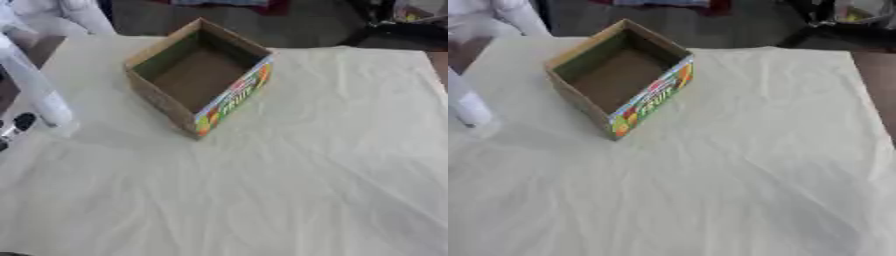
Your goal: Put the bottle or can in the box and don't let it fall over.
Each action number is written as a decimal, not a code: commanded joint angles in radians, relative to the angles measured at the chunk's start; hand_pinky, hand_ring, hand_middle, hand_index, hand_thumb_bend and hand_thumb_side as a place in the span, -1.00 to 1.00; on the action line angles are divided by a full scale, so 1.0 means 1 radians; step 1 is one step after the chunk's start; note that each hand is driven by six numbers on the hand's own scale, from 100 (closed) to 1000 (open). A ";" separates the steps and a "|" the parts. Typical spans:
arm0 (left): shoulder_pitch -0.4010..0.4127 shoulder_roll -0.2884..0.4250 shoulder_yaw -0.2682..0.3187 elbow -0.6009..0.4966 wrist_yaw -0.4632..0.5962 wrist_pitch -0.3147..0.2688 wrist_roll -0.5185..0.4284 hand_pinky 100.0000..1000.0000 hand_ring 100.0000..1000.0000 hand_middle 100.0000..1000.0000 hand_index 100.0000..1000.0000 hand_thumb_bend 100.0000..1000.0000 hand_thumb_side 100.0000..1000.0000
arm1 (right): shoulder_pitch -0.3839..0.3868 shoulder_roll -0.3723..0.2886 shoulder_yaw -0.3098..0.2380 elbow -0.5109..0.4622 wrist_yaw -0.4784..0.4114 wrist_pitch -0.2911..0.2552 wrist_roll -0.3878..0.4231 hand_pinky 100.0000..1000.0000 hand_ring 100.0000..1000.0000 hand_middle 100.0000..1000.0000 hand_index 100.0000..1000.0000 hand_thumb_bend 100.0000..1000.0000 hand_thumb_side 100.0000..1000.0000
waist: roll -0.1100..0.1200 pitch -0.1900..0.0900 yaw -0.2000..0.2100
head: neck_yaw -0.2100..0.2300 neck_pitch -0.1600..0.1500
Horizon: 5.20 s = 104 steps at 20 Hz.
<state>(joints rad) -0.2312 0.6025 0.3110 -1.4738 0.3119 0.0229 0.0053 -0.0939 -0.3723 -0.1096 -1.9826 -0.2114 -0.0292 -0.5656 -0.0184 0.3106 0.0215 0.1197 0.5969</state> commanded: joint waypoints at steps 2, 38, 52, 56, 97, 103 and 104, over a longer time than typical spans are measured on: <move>-0.027 0.056 -0.004 -0.026 0.001 -0.009 0.003 1.00 1.00 1.00 0.61 0.50 -0.62 | 0.003 0.005 -0.007 -0.017 0.018 -0.012 -0.005 0.80 0.93 1.00 0.82 -1.00 -0.18 | -0.011 0.001 0.004 | -0.033 0.001; -0.243 0.064 -0.060 0.089 -0.092 -0.022 0.027 1.00 1.00 1.00 0.54 0.59 -0.62 | 0.034 0.062 0.006 -0.017 0.050 0.022 -0.002 0.80 0.93 1.00 0.82 -1.00 -0.18 | -0.039 0.009 0.004 | 0.078 -0.099; -0.356 0.030 -0.087 0.184 -0.080 -0.018 0.007 1.00 1.00 1.00 0.47 0.57 -0.63 | 0.036 0.081 0.014 -0.017 0.054 0.029 0.008 0.81 0.94 1.00 0.82 -1.00 -0.18 | -0.059 0.017 -0.002 | 0.070 -0.102; -0.375 0.020 -0.092 0.201 -0.082 -0.017 0.007 1.00 1.00 1.00 0.45 0.53 -0.69 | 0.036 0.086 0.016 -0.017 0.055 0.035 0.011 0.81 0.94 1.00 0.82 -1.00 -0.18 | -0.060 0.018 -0.003 | 0.073 -0.104; -0.421 0.034 -0.104 0.166 -0.015 0.038 0.018 1.00 0.92 0.25 -0.93 -1.00 -1.00 | 0.048 0.080 0.007 -0.017 0.044 0.037 0.008 0.82 0.92 1.00 0.82 -1.00 -0.18 | -0.050 -0.003 -0.009 | -0.030 -0.063; -0.442 0.044 -0.113 0.129 -0.007 0.074 0.015 1.00 0.87 0.19 -0.94 -1.00 -1.00 | 0.052 0.071 0.006 -0.017 0.040 0.032 0.008 0.82 0.92 1.00 0.82 -1.00 -0.18 | -0.048 -0.011 -0.009 | -0.028 -0.061; -0.448 0.043 -0.115 0.124 -0.006 0.079 0.012 1.00 0.86 0.19 -0.94 -1.00 -1.00 | 0.053 0.070 0.006 -0.017 0.040 0.031 0.008 0.82 0.92 1.00 0.82 -1.00 -0.18 | -0.048 -0.012 -0.009 | -0.028 -0.060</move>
<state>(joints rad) -0.6573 0.5996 0.1941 -1.3209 0.3036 0.0950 0.0187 -0.0416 -0.2751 -0.0924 -1.9826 -0.1693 0.0060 -0.5568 -0.0730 0.3259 0.0130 0.0933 0.5353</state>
